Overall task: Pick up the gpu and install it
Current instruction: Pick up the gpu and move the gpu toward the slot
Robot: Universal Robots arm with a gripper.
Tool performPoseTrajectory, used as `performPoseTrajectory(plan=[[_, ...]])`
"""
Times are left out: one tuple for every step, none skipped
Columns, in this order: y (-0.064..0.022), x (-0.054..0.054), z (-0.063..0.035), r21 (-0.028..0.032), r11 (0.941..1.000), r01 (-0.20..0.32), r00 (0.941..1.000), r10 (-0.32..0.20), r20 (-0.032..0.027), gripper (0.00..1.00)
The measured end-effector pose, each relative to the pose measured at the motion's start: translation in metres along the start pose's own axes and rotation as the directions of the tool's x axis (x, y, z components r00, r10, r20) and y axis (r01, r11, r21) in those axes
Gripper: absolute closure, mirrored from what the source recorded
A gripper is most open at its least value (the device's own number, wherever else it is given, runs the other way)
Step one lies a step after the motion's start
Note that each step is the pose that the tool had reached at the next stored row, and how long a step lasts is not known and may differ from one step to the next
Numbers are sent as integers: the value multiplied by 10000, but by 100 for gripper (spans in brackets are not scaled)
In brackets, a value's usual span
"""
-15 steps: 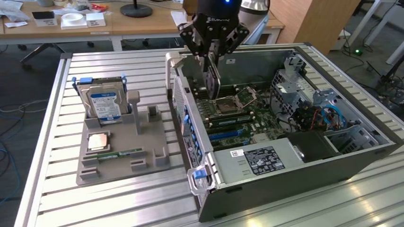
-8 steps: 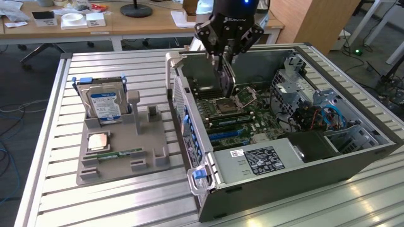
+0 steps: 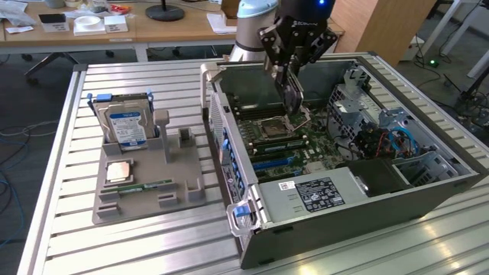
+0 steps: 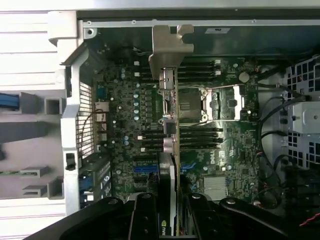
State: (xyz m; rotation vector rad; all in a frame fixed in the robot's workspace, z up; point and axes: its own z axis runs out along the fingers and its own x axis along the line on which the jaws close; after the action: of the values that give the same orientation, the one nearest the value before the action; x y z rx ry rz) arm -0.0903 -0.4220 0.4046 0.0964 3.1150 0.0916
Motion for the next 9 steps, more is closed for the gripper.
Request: performPoseTrajectory(plan=[[3, -41, 1, -1, 10000, 1, 10000, -1, 0, 73], [5, -78, 2, -1, 10000, -1, 10000, 1, 0, 73], [8, -116, 3, -1, 10000, -1, 10000, 1, 0, 73], [10, -155, 4, 0, 10000, 0, 10000, 0, 0, 73], [12, -194, 5, 0, 10000, 0, 10000, 0, 0, 73], [15, -231, 6, 0, 10000, -1, 10000, 1, 0, 73], [17, -269, 7, 0, 10000, -1, 10000, 1, -1, 73], [20, -313, 8, 0, 10000, 0, 10000, 0, -1, 73], [22, -352, 9, -1, 10000, -1, 10000, 1, 0, 73]])
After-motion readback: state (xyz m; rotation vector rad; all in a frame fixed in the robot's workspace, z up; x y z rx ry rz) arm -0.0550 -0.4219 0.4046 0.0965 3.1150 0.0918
